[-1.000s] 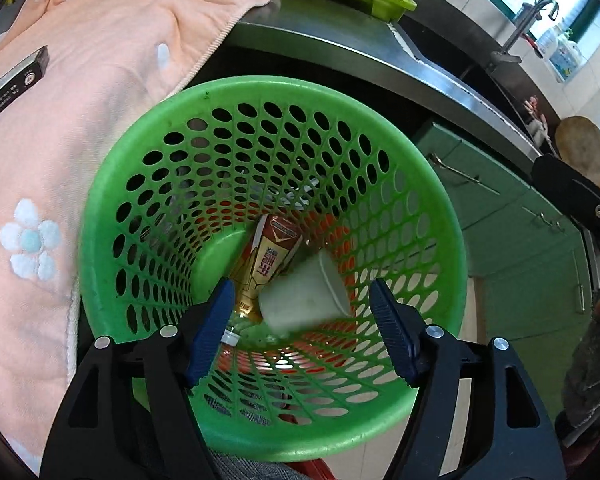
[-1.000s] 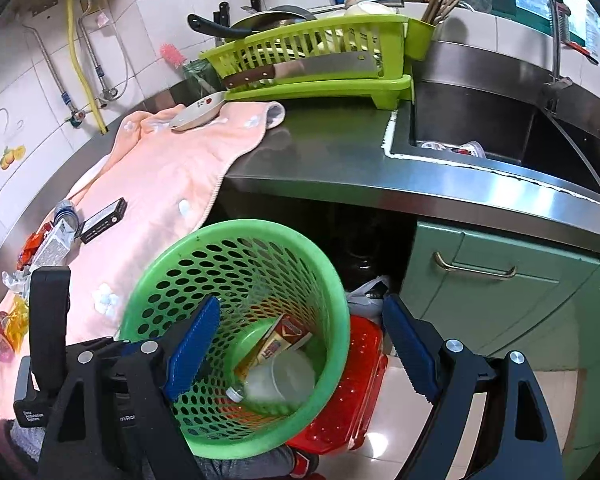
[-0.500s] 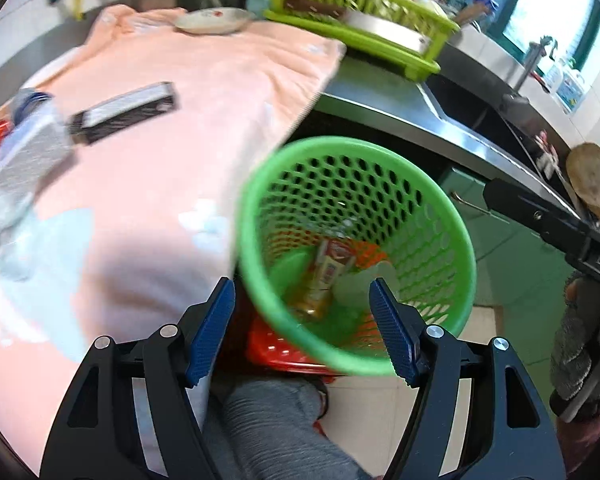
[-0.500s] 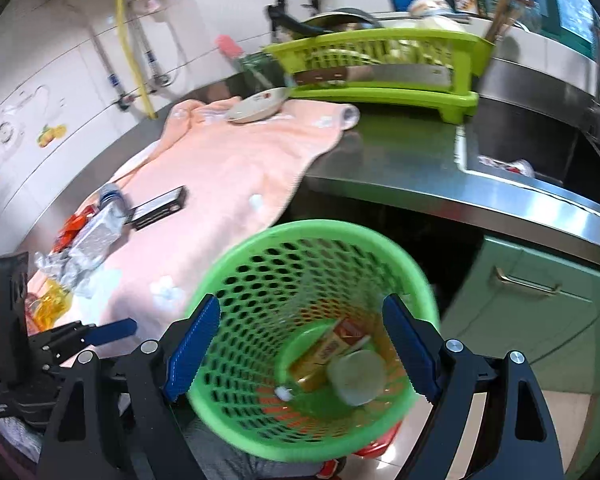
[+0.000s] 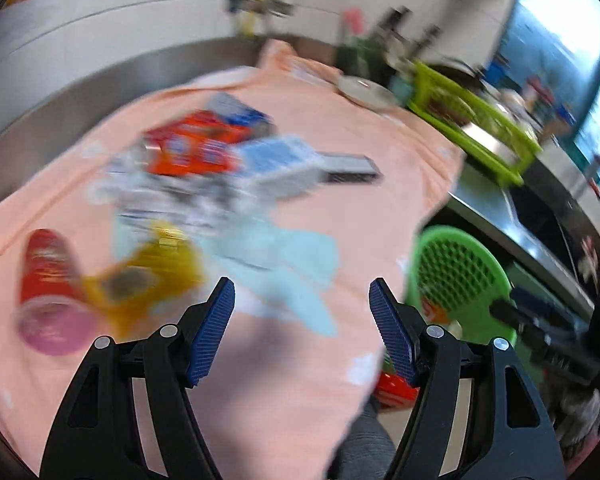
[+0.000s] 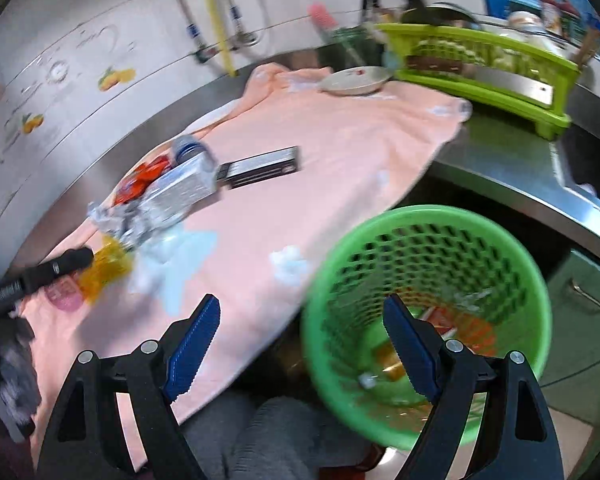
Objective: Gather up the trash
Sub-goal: 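Move both tools back over the towel toward the red cup and yellow wrapper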
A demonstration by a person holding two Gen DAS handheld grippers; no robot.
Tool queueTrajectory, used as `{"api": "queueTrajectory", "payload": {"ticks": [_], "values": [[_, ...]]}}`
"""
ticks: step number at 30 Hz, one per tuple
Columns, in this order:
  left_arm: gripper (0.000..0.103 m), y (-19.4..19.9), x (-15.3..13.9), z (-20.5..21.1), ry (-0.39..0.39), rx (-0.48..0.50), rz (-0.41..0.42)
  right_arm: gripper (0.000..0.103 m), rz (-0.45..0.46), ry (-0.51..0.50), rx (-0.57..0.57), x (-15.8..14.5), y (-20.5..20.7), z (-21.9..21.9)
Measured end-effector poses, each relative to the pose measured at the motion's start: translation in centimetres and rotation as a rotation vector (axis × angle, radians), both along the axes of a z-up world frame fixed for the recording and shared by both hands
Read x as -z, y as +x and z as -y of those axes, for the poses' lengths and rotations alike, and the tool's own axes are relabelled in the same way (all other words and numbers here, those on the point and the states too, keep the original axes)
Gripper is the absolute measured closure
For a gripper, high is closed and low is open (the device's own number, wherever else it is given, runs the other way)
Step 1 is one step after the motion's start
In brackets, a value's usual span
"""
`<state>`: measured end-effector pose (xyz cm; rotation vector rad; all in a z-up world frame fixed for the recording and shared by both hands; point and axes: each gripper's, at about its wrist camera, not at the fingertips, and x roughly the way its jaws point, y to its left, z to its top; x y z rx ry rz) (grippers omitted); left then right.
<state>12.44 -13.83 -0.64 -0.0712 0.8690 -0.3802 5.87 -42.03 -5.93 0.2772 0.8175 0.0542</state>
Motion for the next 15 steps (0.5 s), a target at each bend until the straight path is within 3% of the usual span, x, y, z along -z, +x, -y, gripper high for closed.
{"api": "queueTrajectory", "payload": {"ticks": [4, 7, 12, 15], "values": [[0.033, 1.3, -1.3, -5.8, -0.007, -0.133, 0.001, 0.023, -0.014, 0.002, -0.061, -0.1, 1.2, -3.8], [0.027, 2.4, -1.4, -10.1, -0.021, -0.249, -0.021, 0.023, -0.023, 0.002, -0.114, -0.3, 1.9, -7.0], [0.024, 3.8, -0.3, -16.7, -0.062, -0.395, -0.078, 0.023, -0.047, 0.019, -0.183, -0.3, 3.3, -11.9], [0.022, 4.9, 1.0, -18.9, -0.093, -0.435, -0.133, 0.023, -0.07, 0.044, -0.211, -0.1, 4.2, -13.9]]}}
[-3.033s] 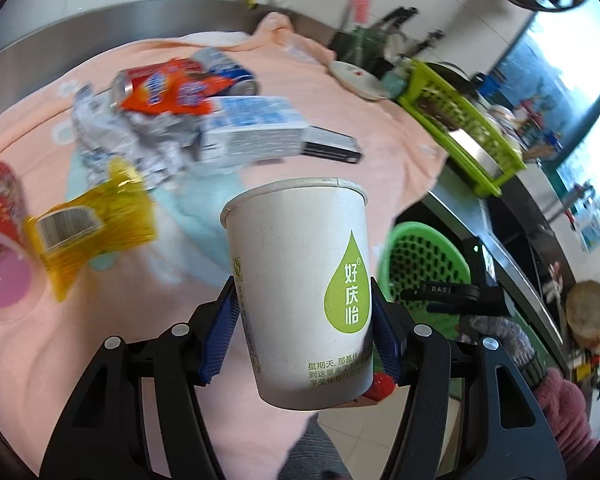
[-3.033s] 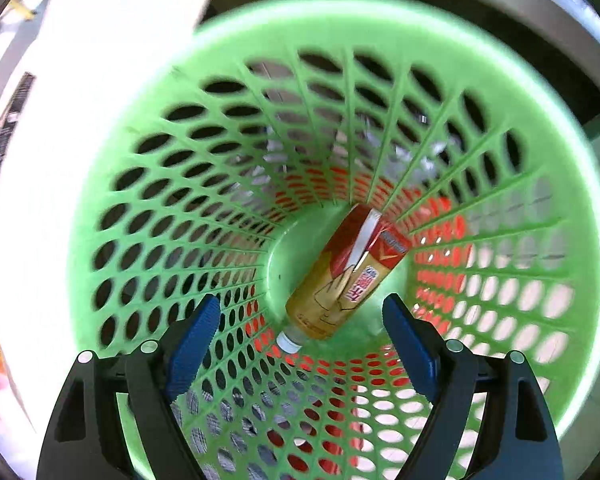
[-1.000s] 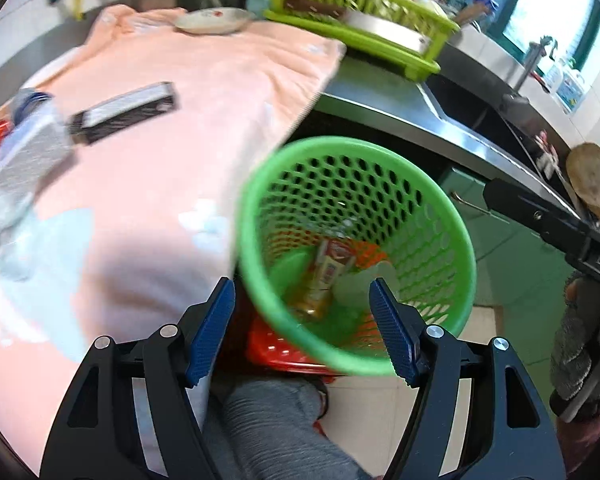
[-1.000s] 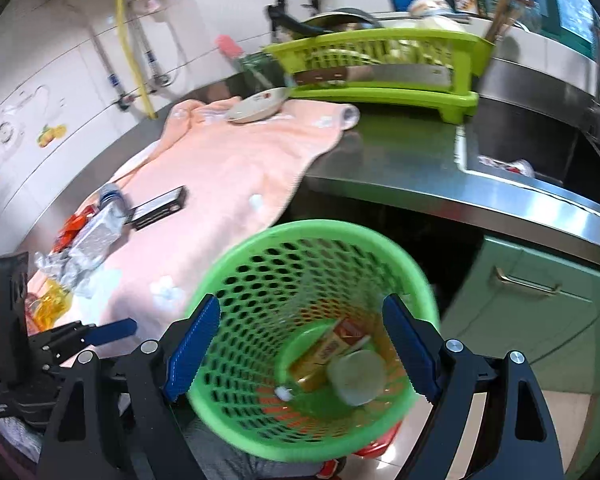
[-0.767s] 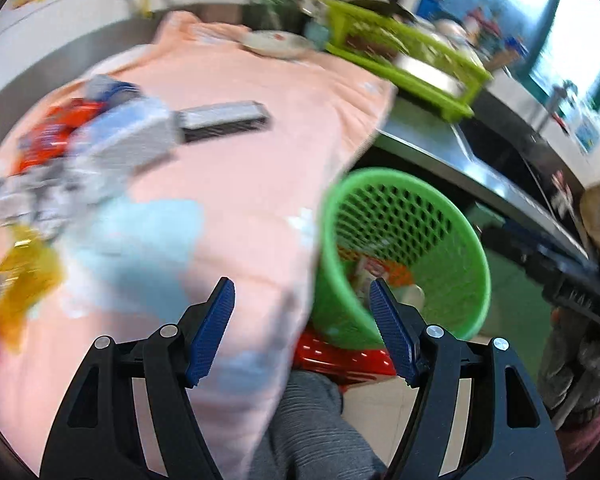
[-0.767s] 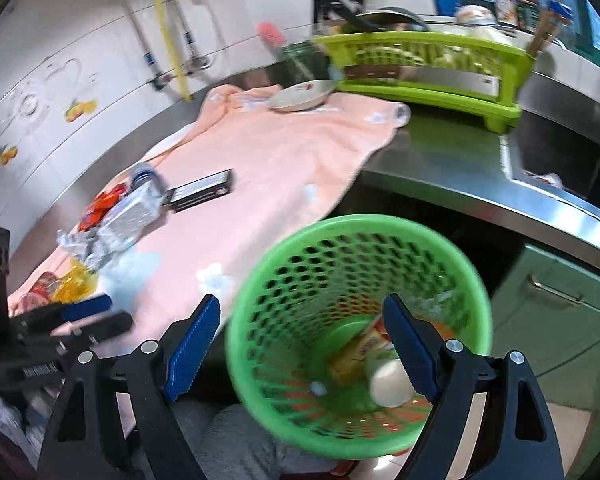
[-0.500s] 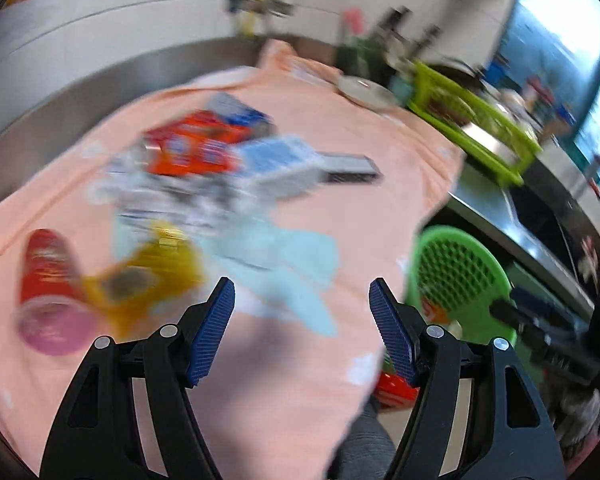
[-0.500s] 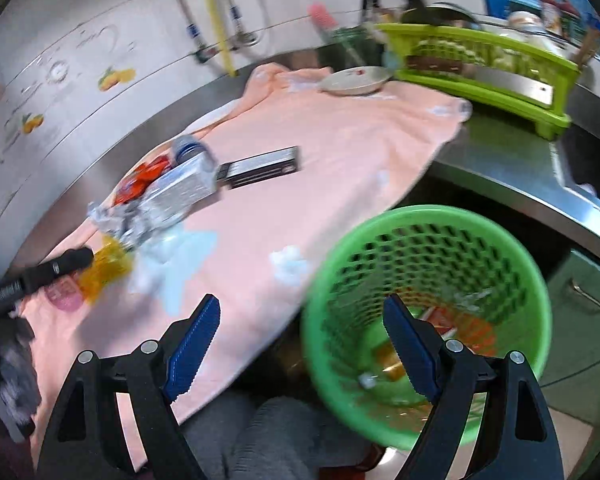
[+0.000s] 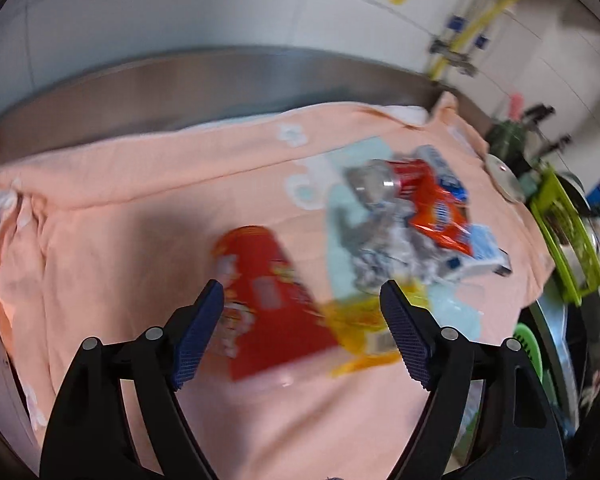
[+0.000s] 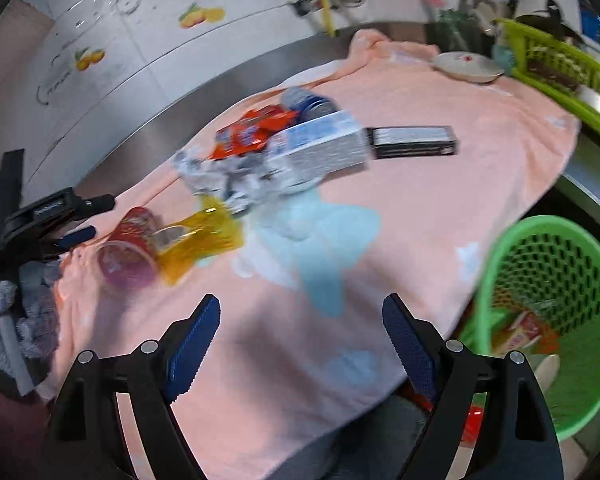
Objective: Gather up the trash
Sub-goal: 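Move both tools back over the towel toward the red cup and yellow wrapper, then grasp the red printed cup with the left gripper while the right grasps the yellow wrapper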
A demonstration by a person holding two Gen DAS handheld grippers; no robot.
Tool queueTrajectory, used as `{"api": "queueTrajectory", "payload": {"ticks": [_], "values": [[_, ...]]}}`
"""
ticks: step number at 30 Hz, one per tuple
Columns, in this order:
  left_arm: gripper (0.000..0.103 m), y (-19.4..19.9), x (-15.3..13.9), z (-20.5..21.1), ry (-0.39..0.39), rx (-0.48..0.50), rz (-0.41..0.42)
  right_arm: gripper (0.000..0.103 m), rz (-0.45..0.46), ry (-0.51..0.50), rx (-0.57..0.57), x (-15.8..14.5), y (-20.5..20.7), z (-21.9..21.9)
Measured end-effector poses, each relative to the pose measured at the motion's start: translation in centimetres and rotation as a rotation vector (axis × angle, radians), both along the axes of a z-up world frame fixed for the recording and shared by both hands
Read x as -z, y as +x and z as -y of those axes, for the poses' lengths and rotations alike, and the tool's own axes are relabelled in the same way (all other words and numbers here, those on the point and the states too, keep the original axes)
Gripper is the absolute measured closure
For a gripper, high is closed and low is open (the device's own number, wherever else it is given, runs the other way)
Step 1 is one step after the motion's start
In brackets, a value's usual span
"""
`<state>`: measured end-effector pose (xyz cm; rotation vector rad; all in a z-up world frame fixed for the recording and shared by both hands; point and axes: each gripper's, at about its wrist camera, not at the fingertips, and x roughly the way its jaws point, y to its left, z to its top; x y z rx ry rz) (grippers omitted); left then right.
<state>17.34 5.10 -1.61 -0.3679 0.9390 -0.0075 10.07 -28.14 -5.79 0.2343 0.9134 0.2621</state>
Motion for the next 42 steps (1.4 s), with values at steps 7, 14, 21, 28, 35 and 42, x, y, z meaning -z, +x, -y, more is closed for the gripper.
{"api": "queueTrajectory", "payload": {"ticks": [7, 14, 21, 28, 35, 42], "values": [[0.021, 1.4, 3.0, -1.8, -0.101, -0.006, -0.107, 0.023, -0.079, 0.063, -0.036, 0.9, 2.3, -4.0], [0.021, 2.6, 5.0, -1.7, -0.162, 0.008, -0.167, 0.023, -0.107, 0.066, -0.033, 1.2, 3.2, -5.7], [0.022, 2.8, 7.1, -1.7, -0.255, 0.028, -0.21, 0.023, -0.147, 0.1, -0.017, 1.8, 4.0, -6.3], [0.026, 2.3, 7.5, -1.6, -0.287, 0.055, -0.179, 0.023, -0.193, 0.154, 0.006, 2.3, 5.0, -6.5], [0.031, 1.2, 6.4, -2.9, -0.3, 0.062, -0.122, 0.025, -0.248, 0.254, 0.023, 2.8, 6.7, -7.8], [0.032, 0.0, 5.6, -4.2, -0.284, 0.063, -0.082, 0.027, -0.314, 0.355, 0.075, 3.8, 9.2, -9.9]]}}
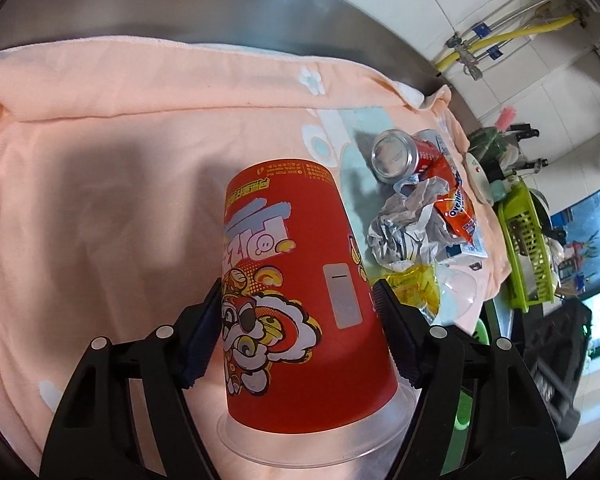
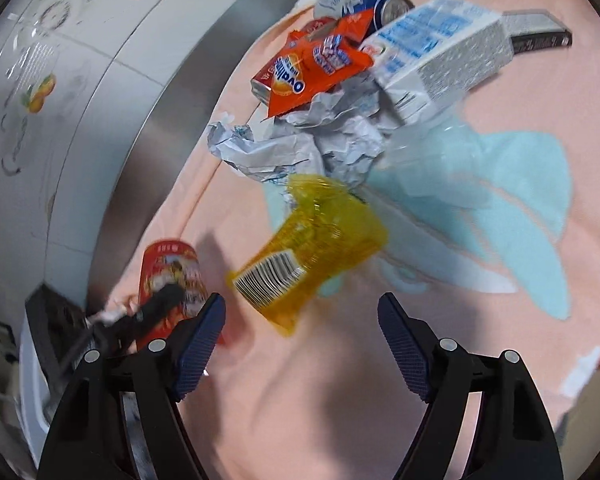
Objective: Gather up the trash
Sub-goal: 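Grasp the red printed cup with the left gripper while the right grasps the yellow wrapper, then carry the yellow wrapper into the green basket and release it with the right gripper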
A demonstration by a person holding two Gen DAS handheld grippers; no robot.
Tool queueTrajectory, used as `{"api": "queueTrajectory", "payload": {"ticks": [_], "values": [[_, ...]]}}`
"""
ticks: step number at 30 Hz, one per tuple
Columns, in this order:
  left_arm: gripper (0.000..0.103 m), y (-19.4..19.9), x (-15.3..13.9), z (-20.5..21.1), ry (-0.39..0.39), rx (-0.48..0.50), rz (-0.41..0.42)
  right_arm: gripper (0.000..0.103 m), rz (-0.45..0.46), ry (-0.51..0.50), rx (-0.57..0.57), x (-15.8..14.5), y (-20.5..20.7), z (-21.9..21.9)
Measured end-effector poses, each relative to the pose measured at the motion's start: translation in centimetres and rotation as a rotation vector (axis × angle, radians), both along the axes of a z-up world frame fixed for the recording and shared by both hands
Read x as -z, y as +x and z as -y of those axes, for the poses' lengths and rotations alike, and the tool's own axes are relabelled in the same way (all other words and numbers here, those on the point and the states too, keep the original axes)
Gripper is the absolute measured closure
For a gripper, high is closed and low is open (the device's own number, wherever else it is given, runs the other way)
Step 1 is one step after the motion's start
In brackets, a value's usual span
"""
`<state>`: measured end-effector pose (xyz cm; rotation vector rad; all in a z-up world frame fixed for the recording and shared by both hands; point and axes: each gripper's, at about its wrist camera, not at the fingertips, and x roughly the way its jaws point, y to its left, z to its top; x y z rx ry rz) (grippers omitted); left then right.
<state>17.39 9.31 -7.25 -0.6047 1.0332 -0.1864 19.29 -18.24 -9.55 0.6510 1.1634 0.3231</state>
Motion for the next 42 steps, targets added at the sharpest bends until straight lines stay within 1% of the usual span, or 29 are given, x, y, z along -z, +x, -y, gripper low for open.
{"api": "queueTrajectory", "payload": {"ticks": [3, 6, 8, 10, 11, 13, 14, 15, 19, 22, 27, 31, 35, 38, 42], "values": [[0.032, -0.5, -0.1, -0.8, -0.012, -0.01, 0.008, 0.027, -0.032, 0.025, 0.032, 0.5, 1.1, -0.9], [0.032, -1.0, -0.3, -1.5, -0.018, -0.018, 0.017, 0.027, -0.036, 0.008, 0.071, 0.6, 2.0, -1.6], [0.032, -1.2, -0.3, -1.8, -0.019, -0.016, 0.021, 0.027, -0.063, 0.035, 0.101, 1.3, 2.8, -2.0], [0.032, -1.4, -0.3, -2.0, -0.02, -0.017, 0.02, 0.028, -0.084, 0.036, 0.13, 1.9, 3.4, -2.1], [0.032, -1.4, -0.3, -1.9, -0.019, -0.015, 0.021, 0.033, -0.094, 0.038, 0.135, 2.2, 3.6, -2.0], [0.032, -1.6, -0.4, -1.9, -0.017, -0.011, 0.026, 0.036, -0.099, 0.043, 0.138, 2.6, 3.8, -2.1], [0.032, -1.6, -0.4, -1.9, -0.017, -0.009, 0.028, 0.04, -0.094, 0.038, 0.135, 2.6, 3.8, -2.0], [0.032, -1.7, -0.5, -1.9, -0.017, -0.009, 0.028, 0.042, -0.094, 0.042, 0.133, 2.6, 3.9, -2.0], [0.032, -2.0, -1.0, -1.4, -0.013, 0.008, 0.042, 0.058, -0.088, 0.074, 0.097, 3.0, 3.0, -1.1], [0.032, -2.2, -1.3, -0.8, -0.011, 0.022, 0.051, 0.062, -0.07, 0.08, 0.069, 2.7, 2.2, -0.6], [0.032, -2.5, -1.9, 0.5, -0.005, 0.047, 0.058, 0.065, 0.004, 0.05, 0.012, 1.0, 0.1, 0.6], [0.032, -2.7, -2.3, 2.1, -0.005, 0.079, 0.061, 0.065, 0.054, 0.045, -0.023, -0.1, -1.6, 2.3], [0.032, -3.0, -2.8, 4.3, -0.003, 0.122, 0.068, 0.065, 0.089, 0.044, -0.02, -1.2, -4.0, 5.7], [0.032, -3.3, -3.2, 6.3, -0.002, 0.159, 0.079, 0.065, 0.111, 0.03, 0.012, -1.9, -6.0, 8.6], [0.032, -3.3, -3.7, 9.3, -0.001, 0.215, 0.085, 0.065, 0.134, -0.004, 0.087, -2.1, -8.4, 14.1]]}}
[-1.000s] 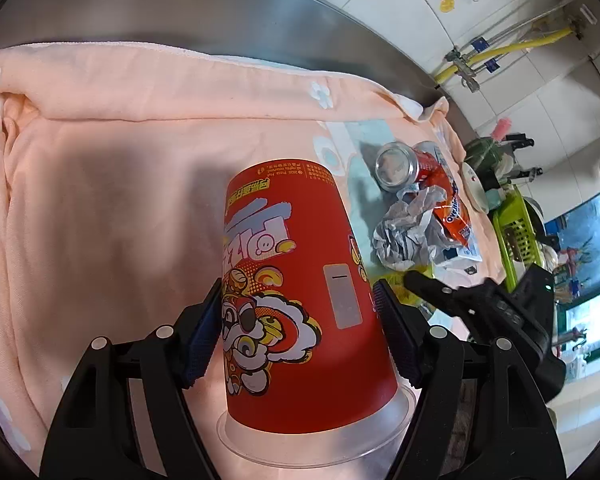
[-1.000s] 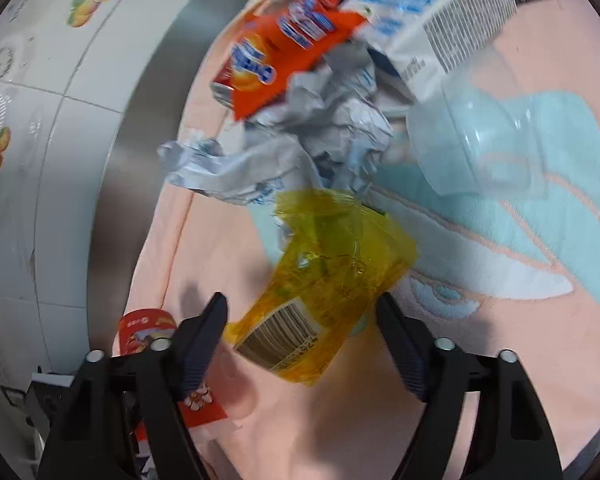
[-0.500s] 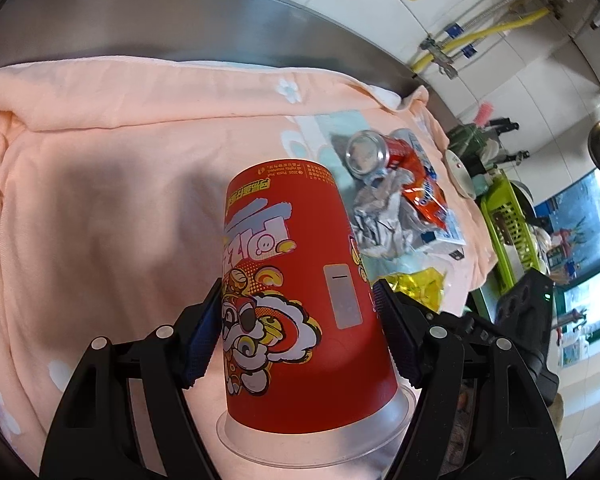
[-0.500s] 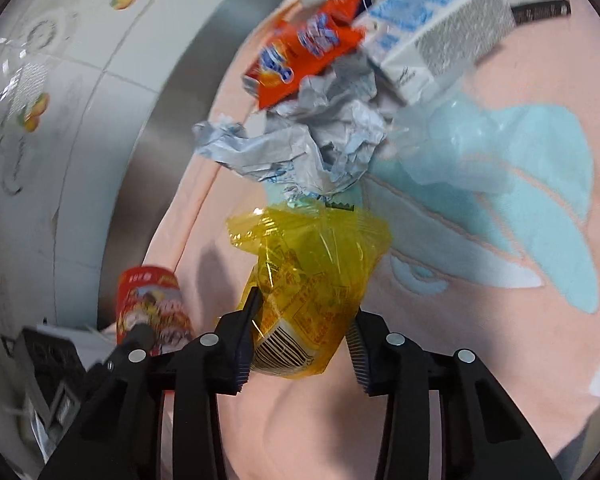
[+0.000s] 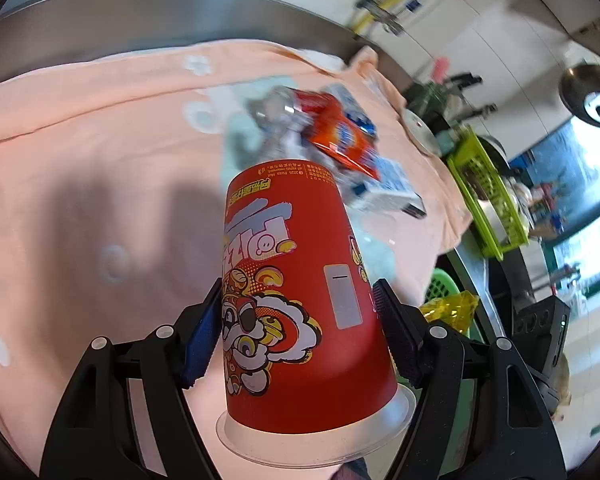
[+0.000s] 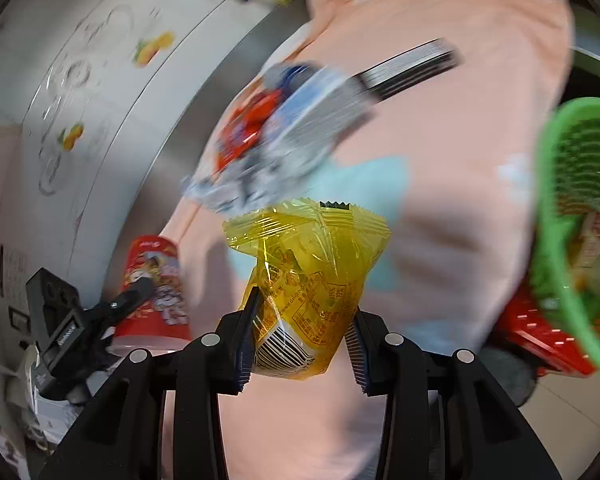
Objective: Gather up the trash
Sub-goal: 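Carry the yellow wrapper into the green basket and release it with the right gripper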
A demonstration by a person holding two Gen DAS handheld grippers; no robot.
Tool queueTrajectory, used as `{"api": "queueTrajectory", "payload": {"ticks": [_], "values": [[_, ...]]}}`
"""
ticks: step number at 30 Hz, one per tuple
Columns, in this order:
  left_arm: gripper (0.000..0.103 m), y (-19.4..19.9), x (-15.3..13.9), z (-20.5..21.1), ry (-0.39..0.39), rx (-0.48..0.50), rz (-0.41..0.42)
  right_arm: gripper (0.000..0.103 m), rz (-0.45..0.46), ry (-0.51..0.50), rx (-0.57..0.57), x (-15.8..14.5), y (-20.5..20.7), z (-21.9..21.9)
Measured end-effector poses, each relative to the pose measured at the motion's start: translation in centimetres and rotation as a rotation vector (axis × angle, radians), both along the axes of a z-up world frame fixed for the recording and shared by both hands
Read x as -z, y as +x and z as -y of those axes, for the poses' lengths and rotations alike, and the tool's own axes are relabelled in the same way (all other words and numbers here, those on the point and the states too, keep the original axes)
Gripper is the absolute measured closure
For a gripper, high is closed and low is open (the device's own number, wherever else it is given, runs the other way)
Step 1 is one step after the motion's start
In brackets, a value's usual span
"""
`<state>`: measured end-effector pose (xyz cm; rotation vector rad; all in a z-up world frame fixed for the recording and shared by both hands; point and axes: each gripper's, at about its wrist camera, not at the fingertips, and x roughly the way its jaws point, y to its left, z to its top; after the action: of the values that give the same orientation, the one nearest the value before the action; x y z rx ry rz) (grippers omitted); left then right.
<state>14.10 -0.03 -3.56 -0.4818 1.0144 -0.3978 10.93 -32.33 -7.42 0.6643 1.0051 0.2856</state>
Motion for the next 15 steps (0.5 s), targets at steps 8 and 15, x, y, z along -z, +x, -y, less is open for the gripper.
{"api": "queueTrajectory", "payload": {"ticks": [8, 15], "values": [[0.032, 0.5, -0.9, 6.6, -0.001, 0.121, 0.005, 0.065, -0.039, -0.198, 0.211, 1.7, -3.4, 12.7], [0.032, 0.3, -1.4, 12.7, 0.016, 0.227, 0.011, 0.065, -0.141, -0.258, 0.31, 6.0, -3.4, 19.5]]}}
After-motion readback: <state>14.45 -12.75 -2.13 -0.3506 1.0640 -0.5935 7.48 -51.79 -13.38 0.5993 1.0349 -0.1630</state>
